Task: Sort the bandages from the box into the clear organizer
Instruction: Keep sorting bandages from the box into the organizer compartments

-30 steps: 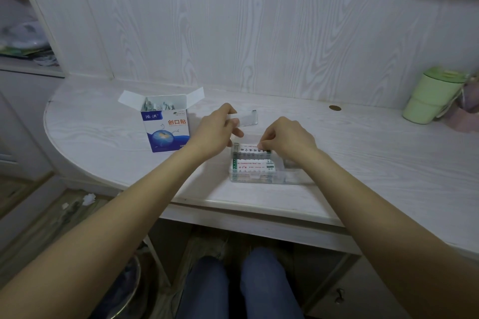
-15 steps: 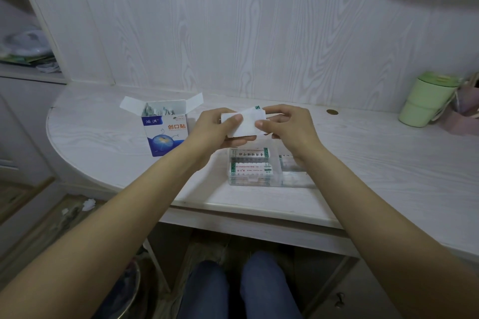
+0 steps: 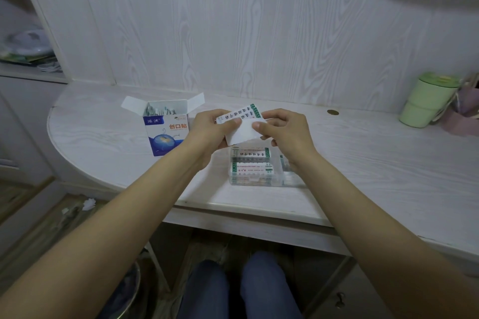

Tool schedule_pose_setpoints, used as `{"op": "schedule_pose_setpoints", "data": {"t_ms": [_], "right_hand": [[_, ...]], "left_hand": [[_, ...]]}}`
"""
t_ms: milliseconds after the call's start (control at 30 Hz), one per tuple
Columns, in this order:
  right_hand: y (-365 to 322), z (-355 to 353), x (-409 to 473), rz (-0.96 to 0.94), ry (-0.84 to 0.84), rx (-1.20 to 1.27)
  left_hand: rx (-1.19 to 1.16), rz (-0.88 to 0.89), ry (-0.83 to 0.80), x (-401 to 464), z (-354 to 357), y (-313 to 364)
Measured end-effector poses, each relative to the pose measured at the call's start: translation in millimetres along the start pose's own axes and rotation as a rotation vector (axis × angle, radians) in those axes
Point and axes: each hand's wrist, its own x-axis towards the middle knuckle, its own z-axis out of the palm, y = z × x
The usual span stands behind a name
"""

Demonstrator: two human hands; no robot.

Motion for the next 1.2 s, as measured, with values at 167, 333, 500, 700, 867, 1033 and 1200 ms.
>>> {"op": "schedule_pose_setpoints", "data": {"t_ms": [167,333,500,700,867,1033,1200], "right_hand": [[-2.9,-1.5,-0.8,-0.003,0.002,0.007],[-1.2,-3.2,-1.4,0.039,0.011,0.023],[4.0,-11.5,-1.2,0.01,-0.029,0.209],[8.8,-13.3,5.1,0.03,0.016,0.275],[12.6,-13.4,9.0,0.036,0.03,0.111],[13.8,-9.7,10.8,0.058,-0.005,0.041],[15.1,-7.6,13.8,-0.014,-0.02,-0.088]], "left_hand": [[-0.06,0.015,-0.011,-2.1,-3.2,1.2],[-0.098,0.038,-0.011,-4.0,-3.4,0.1],[-0.11,0.03,0.03,-1.7,-7.6,-1.4],[-0.181,0.052,0.087,2.1,-4.4,-4.0],[-0.176,0.025,0.093,2.5,-3.9,-3.7],[-0.197,0.023,0.091,2.2,-2.8,-6.5],[-0.181,0.035,0.091,3.1,-4.6,-7.5]]}}
